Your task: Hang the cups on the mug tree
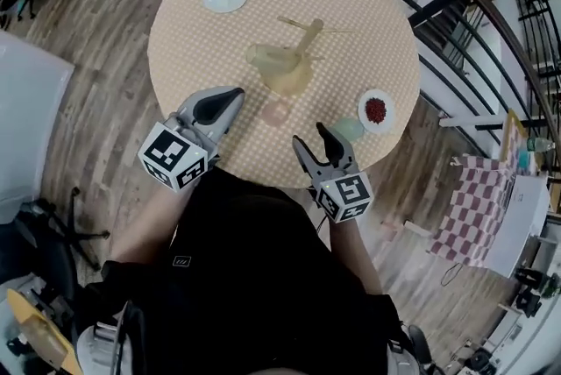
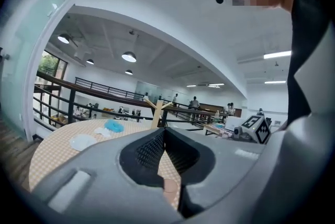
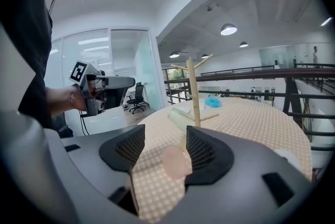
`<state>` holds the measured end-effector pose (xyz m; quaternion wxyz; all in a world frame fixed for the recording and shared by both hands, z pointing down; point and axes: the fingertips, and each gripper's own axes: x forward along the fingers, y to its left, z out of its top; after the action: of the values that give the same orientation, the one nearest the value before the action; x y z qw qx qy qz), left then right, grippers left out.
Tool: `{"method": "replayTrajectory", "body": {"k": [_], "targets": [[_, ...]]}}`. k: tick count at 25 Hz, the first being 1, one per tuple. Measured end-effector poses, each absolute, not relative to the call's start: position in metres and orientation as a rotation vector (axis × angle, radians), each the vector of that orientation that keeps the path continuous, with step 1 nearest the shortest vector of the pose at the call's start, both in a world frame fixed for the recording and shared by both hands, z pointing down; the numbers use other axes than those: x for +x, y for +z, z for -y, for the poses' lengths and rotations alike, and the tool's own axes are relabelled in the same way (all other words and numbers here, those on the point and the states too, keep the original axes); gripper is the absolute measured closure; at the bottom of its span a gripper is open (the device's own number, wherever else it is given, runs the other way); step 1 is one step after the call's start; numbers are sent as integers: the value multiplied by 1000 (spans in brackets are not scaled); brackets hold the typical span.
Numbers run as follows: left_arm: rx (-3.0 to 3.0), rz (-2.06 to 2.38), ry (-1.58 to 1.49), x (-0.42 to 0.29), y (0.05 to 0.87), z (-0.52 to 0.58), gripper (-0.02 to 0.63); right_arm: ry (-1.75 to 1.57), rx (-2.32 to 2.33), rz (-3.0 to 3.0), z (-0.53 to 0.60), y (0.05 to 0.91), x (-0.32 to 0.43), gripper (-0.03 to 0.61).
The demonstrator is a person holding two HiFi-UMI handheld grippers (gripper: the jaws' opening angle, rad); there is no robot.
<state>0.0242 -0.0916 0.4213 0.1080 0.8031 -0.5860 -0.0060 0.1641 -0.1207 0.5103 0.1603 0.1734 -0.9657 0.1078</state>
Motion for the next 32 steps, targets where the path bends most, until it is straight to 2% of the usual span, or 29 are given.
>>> {"method": "replayTrajectory", "body": {"k": [9, 18, 32], "targets": [[2318, 1730, 17, 31, 440, 76, 607, 209, 344, 2781, 116, 530, 140, 262], [2329, 1714, 29, 22, 482, 86, 607, 203, 334, 2754, 129, 594, 124, 195], [2294, 1740, 90, 2, 514, 90, 607, 84, 314, 2705, 136, 665, 77, 173]]}}
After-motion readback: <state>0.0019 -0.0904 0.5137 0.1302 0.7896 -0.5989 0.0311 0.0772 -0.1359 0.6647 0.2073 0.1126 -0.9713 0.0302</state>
